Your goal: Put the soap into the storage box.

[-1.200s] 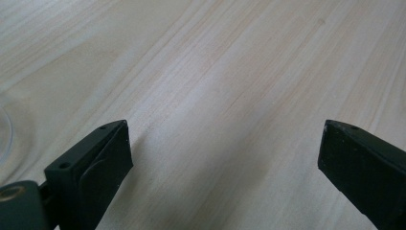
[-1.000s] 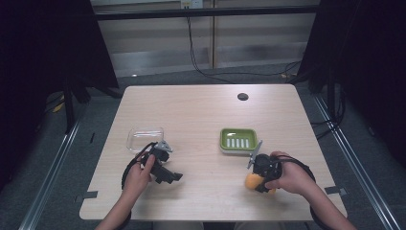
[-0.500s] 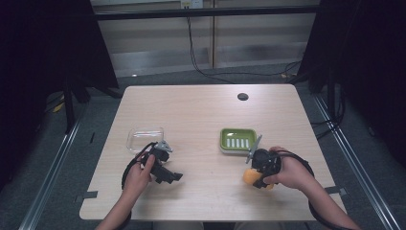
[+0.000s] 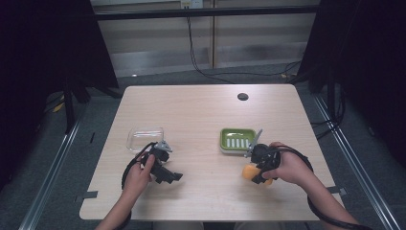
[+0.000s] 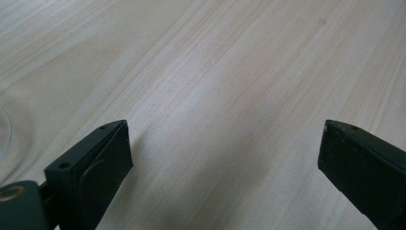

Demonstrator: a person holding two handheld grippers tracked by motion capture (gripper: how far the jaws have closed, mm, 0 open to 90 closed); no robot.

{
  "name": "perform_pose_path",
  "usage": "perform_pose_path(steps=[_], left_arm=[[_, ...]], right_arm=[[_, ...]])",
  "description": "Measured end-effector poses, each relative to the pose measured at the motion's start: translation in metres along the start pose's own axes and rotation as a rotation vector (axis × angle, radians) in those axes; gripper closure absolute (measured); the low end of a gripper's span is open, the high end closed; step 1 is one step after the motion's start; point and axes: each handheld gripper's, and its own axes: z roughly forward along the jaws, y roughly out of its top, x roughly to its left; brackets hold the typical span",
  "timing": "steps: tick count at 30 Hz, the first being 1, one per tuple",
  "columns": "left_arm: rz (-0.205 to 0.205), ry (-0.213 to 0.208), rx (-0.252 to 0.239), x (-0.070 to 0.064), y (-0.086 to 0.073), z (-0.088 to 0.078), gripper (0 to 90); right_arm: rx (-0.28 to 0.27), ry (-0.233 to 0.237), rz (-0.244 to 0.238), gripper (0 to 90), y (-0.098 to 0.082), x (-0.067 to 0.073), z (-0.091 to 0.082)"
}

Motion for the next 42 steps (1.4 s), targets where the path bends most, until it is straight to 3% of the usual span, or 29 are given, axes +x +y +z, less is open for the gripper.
perform_pose_path(steps=[12,25,42], left_arm=[[0.001,-0.002,0.001,0.0,0.0,0.0,4.2],[0.0,-0.001,0.001,0.0,0.0,0.0,4.2],[0.003,-0.001,0.0,-0.001,0.001,0.001,4.2]], right_arm=[[0.004,-0.001,-0.007,50.1,0.008,-0.006,-0.006],[0.002,-0.013,0.031,50.1,0.014,-0.015,-0.013],[-0.009,-0.017,0.041,50.1,0.019,-0.026,-0.014]])
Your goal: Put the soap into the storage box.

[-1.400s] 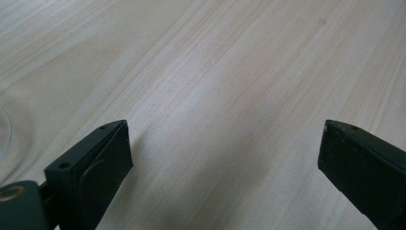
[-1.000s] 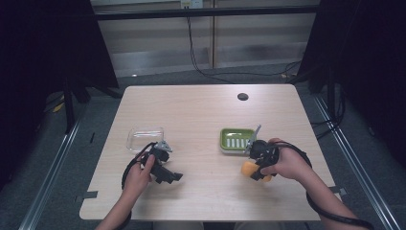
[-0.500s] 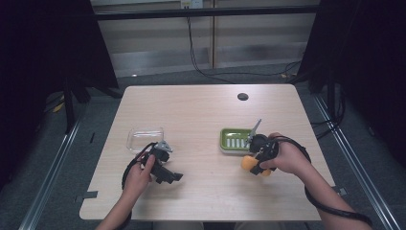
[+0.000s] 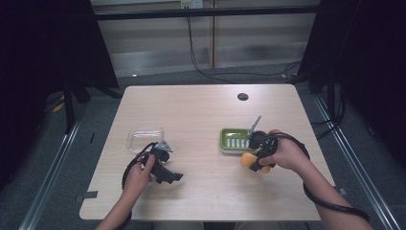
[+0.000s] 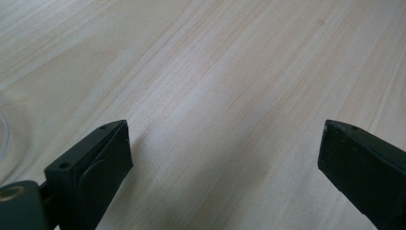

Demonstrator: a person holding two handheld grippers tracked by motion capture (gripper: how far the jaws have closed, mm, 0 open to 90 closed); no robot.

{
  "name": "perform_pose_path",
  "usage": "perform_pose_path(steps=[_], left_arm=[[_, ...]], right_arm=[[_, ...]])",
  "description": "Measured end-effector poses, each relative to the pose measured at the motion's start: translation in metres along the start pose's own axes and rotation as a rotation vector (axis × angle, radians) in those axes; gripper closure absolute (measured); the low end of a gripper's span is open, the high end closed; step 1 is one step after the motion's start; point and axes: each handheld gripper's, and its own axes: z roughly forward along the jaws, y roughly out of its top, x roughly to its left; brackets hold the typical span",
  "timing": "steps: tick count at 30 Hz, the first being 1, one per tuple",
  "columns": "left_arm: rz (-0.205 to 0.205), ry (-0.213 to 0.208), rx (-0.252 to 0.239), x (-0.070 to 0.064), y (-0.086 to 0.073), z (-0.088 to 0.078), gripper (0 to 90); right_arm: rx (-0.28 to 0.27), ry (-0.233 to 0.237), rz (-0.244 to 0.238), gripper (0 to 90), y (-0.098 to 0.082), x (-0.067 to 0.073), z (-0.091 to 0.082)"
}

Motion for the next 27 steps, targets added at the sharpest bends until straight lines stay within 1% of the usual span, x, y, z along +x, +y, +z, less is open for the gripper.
perform_pose_path(steps=[1,3,4,8,10,12,13,14,17,19,20,21,22,23,24,25,26,27], left_arm=[[-0.001,0.0,-0.001,0.0,0.0,0.0,4.2],[0.003,0.003,0.006,0.0,0.0,0.0,4.2],[0.001,0.003,0.005,0.0,0.0,0.0,4.2],[0.002,0.001,0.0,0.0,0.0,0.0,4.2],[0.002,0.0,0.001,0.0,0.0,0.0,4.2],[0.004,0.001,0.004,0.0,0.0,0.0,4.2],[0.002,-0.001,0.002,0.0,0.0,0.0,4.2],[0.002,0.0,0.002,0.0,0.0,0.0,4.2],[0.004,0.0,0.004,0.0,0.0,0.0,4.2],[0.0,0.001,0.0,-0.001,0.0,0.0,4.2],[0.001,0.003,0.003,-0.001,0.0,0.0,4.2],[0.001,0.003,0.003,-0.001,0.0,0.0,4.2],[0.001,0.003,0.003,0.0,0.0,0.0,4.2],[0.001,0.003,0.003,0.0,0.0,0.0,4.2],[0.002,0.003,0.002,0.0,0.0,-0.001,4.2],[0.003,0.003,0.002,0.0,0.0,-0.001,4.2],[0.003,0.004,0.002,0.0,0.0,-0.001,4.2],[0.003,0.004,0.002,0.0,0.0,-0.001,4.2]], right_arm=[[0.003,-0.006,0.011,50.1,0.0,-0.001,0.0],[-0.006,-0.002,0.014,50.1,0.0,-0.003,0.0],[-0.001,-0.012,0.014,50.1,0.0,-0.004,0.0],[0.005,-0.017,0.011,50.1,0.0,-0.007,-0.001],[0.003,-0.018,0.016,50.1,0.0,-0.008,-0.002],[-0.004,-0.017,0.008,50.1,0.001,-0.01,-0.002],[0.002,-0.018,0.015,50.1,0.001,-0.009,-0.003],[0.003,-0.026,0.007,50.1,0.001,-0.01,-0.003],[0.001,-0.029,0.01,50.2,0.002,-0.01,-0.004],[0.002,-0.031,0.002,50.1,0.003,-0.011,-0.004],[-0.005,-0.033,0.017,50.1,0.004,-0.011,-0.005],[0.004,-0.032,0.012,50.1,0.005,-0.011,-0.006],[-0.001,-0.033,0.009,50.1,0.006,-0.011,-0.006],[-0.004,-0.032,0.019,50.1,0.007,-0.011,-0.006],[-0.001,-0.034,0.006,50.1,0.007,-0.011,-0.007],[-0.001,-0.037,0.009,50.1,0.008,-0.011,-0.007],[-0.004,-0.037,-0.004,50.1,0.009,-0.012,-0.008],[-0.005,-0.033,0.005,50.1,0.009,-0.012,-0.008]])
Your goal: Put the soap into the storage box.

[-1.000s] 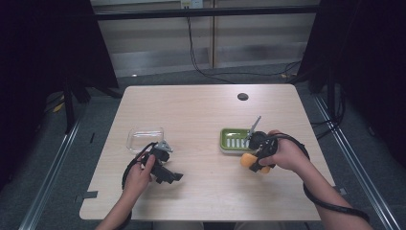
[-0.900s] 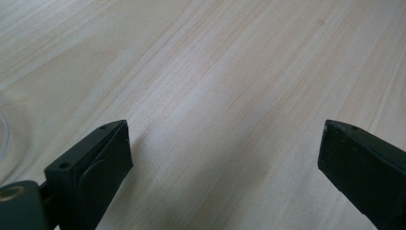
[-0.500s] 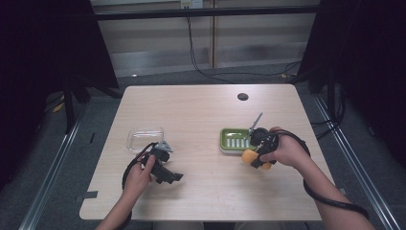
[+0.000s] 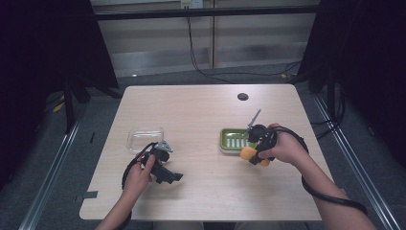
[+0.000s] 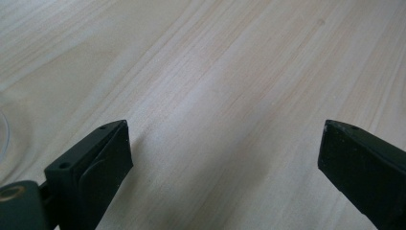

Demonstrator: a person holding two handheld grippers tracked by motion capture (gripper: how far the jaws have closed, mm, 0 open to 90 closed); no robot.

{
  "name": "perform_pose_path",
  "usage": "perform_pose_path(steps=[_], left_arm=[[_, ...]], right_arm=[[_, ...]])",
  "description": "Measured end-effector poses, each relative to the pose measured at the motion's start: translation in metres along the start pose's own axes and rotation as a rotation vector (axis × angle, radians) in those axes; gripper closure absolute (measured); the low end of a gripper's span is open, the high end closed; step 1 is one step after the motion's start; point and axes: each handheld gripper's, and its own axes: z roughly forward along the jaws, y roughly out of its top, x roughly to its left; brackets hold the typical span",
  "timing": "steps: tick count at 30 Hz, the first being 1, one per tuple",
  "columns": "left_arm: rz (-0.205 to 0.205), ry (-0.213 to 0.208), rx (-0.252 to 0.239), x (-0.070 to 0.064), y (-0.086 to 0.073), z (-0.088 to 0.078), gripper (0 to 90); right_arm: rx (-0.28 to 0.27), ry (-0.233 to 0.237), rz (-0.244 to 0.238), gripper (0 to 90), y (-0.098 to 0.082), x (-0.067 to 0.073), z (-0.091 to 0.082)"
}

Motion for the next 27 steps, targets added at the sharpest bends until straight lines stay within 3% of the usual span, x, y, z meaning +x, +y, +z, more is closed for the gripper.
perform_pose_path(steps=[27], left_arm=[[-0.006,-0.003,-0.004,0.001,-0.001,-0.001,4.2]], right_arm=[[0.003,-0.014,-0.025,50.1,0.018,-0.009,-0.009]])
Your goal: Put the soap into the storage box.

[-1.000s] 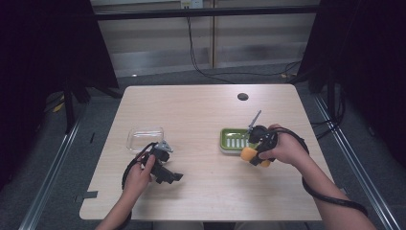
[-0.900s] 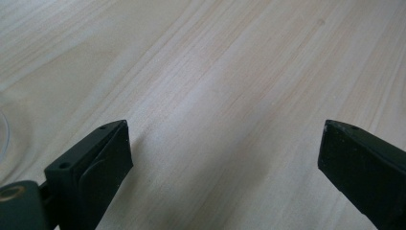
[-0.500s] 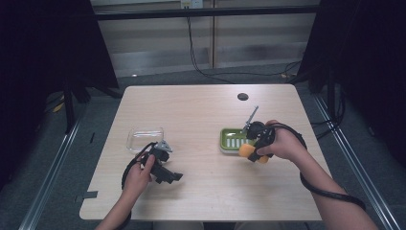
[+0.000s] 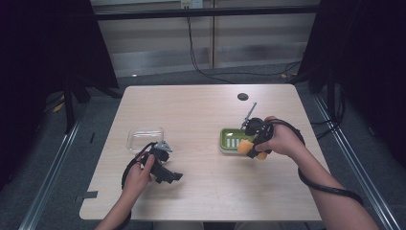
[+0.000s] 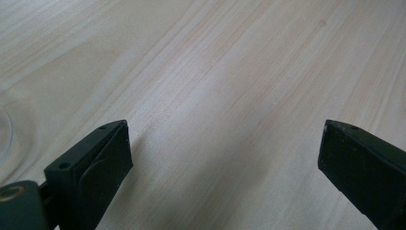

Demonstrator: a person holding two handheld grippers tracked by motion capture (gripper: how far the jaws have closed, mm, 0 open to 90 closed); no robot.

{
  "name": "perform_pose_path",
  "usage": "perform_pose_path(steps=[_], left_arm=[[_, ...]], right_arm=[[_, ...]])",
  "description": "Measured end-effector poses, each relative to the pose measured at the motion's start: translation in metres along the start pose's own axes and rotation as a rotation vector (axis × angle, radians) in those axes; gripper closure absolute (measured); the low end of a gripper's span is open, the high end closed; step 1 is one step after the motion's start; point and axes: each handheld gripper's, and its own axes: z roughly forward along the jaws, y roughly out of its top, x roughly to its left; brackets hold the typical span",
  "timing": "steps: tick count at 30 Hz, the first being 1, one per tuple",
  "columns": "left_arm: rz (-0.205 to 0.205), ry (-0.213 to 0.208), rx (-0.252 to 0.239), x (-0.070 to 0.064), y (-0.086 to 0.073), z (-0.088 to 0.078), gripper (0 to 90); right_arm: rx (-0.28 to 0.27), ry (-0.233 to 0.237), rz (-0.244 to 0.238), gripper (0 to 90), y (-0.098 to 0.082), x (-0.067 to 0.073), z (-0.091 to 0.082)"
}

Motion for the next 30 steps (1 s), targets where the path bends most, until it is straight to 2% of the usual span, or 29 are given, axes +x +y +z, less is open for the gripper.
perform_pose_path(steps=[30], left_arm=[[-0.006,0.003,-0.001,0.0,0.0,-0.001,4.2]], right_arm=[[-0.002,-0.022,-0.021,50.1,0.015,-0.008,-0.005]])
